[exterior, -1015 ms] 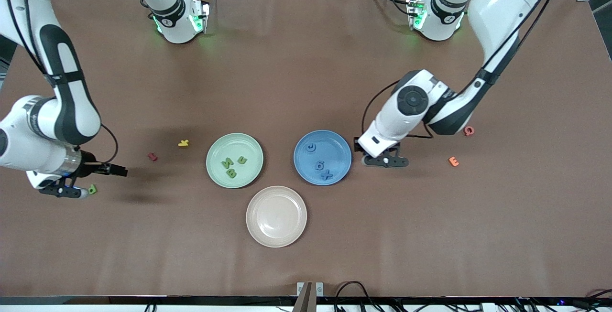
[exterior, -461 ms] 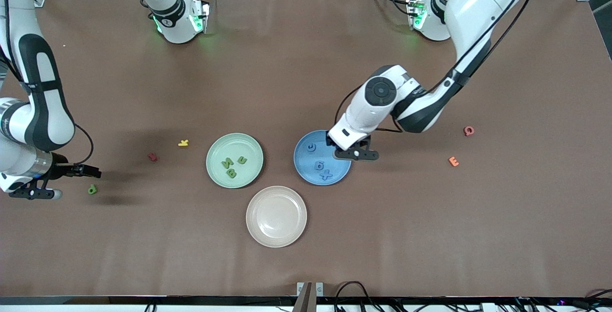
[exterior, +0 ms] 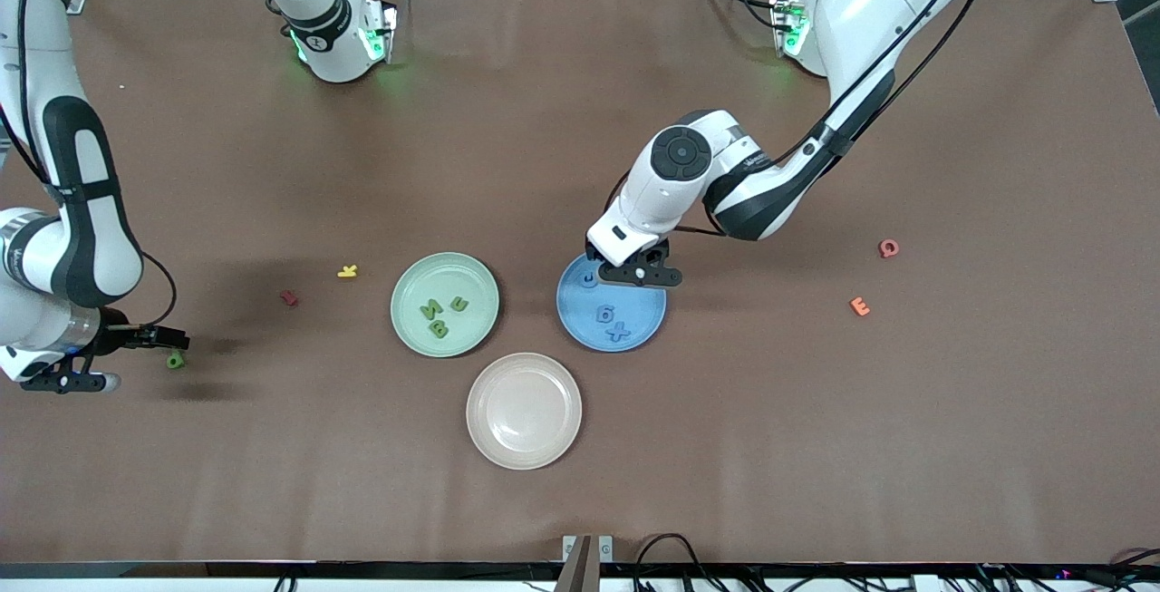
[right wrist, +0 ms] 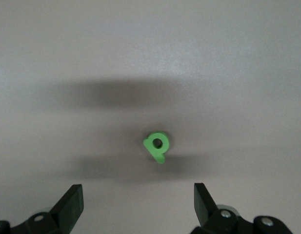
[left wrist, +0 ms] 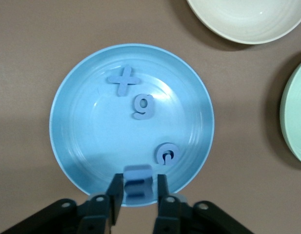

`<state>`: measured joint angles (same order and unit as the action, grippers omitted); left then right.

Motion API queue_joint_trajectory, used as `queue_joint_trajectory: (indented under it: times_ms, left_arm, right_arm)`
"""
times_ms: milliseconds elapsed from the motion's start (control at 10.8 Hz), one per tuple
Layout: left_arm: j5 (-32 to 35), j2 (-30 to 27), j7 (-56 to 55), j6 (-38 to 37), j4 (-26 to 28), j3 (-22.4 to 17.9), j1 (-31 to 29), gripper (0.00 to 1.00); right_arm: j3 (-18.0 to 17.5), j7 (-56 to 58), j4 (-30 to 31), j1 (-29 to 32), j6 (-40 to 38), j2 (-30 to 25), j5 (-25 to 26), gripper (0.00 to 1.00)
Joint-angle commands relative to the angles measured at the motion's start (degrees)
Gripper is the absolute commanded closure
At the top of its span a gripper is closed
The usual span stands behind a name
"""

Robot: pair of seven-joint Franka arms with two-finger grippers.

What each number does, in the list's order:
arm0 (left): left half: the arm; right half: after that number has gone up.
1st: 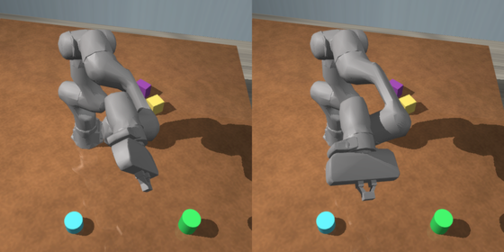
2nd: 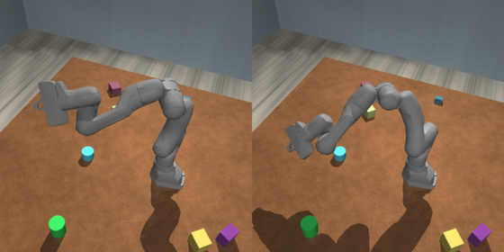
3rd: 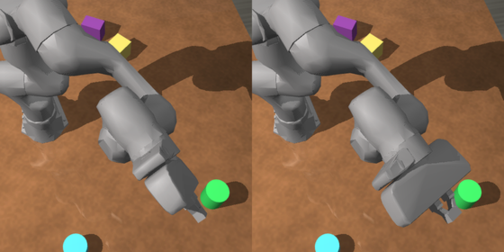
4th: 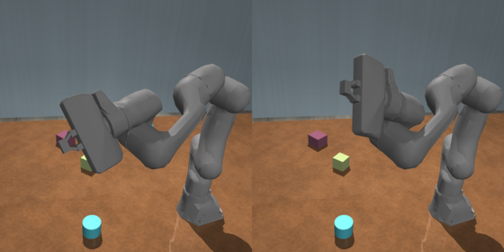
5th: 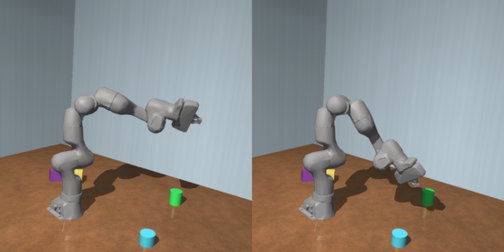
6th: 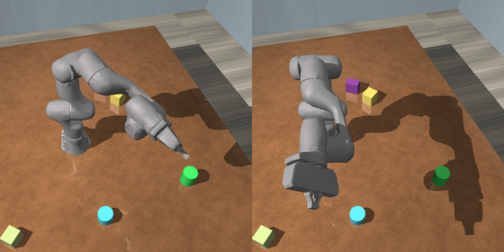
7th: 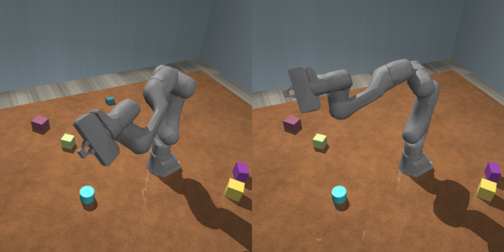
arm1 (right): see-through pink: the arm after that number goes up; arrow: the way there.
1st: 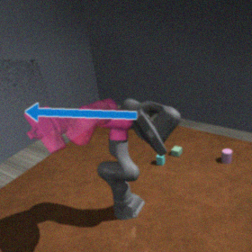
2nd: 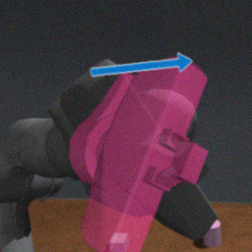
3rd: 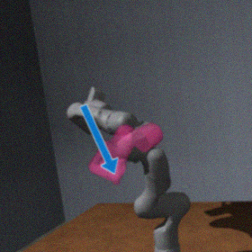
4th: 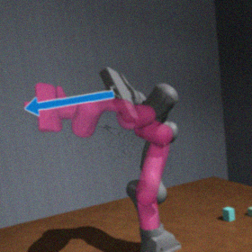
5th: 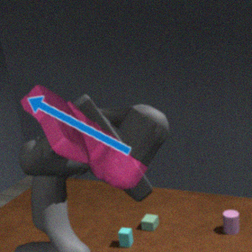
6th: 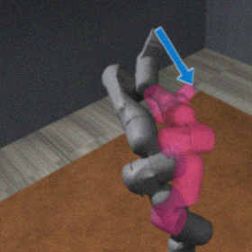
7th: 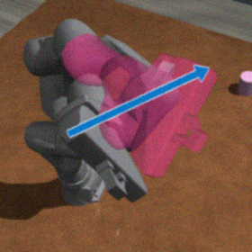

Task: Sort letters by color into matching plates
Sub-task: 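Carry the blue m to the blue plate with the left gripper and release, then lower the right gripper to the green P while the left gripper withdraws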

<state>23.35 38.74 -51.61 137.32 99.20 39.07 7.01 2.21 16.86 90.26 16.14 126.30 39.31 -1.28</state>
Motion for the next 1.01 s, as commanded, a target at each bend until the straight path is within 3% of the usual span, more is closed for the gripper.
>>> queue_joint_trajectory:
  times_ms: [0, 277, 553, 922]
  left_arm:
    - [0.0, -0.3, -0.2, -1.8, -1.4, -0.8, -0.1, 0.0]
    - [1.4, -2.7, 0.2, -2.1, -2.4, -4.7, -0.9, 0.0]
    - [1.5, -7.6, 6.9, -8.0, -3.1, -11.2, -2.7, 0.0]
    - [-2.3, -12.0, 16.0, -14.5, -3.5, -8.5, -13.7, 0.0]
  right_arm:
    - [-0.6, 1.5, -3.6, 1.3, -0.4, 3.1, 0.6, 0.0]
    - [-0.6, 1.5, -6.0, 1.7, -0.3, 5.0, 0.6, 0.0]
    - [-0.6, 1.5, -9.0, 2.1, 0.3, 7.8, 0.4, 0.0]
    - [-0.6, 1.5, -9.2, 2.4, 4.6, 10.3, 0.5, 0.0]
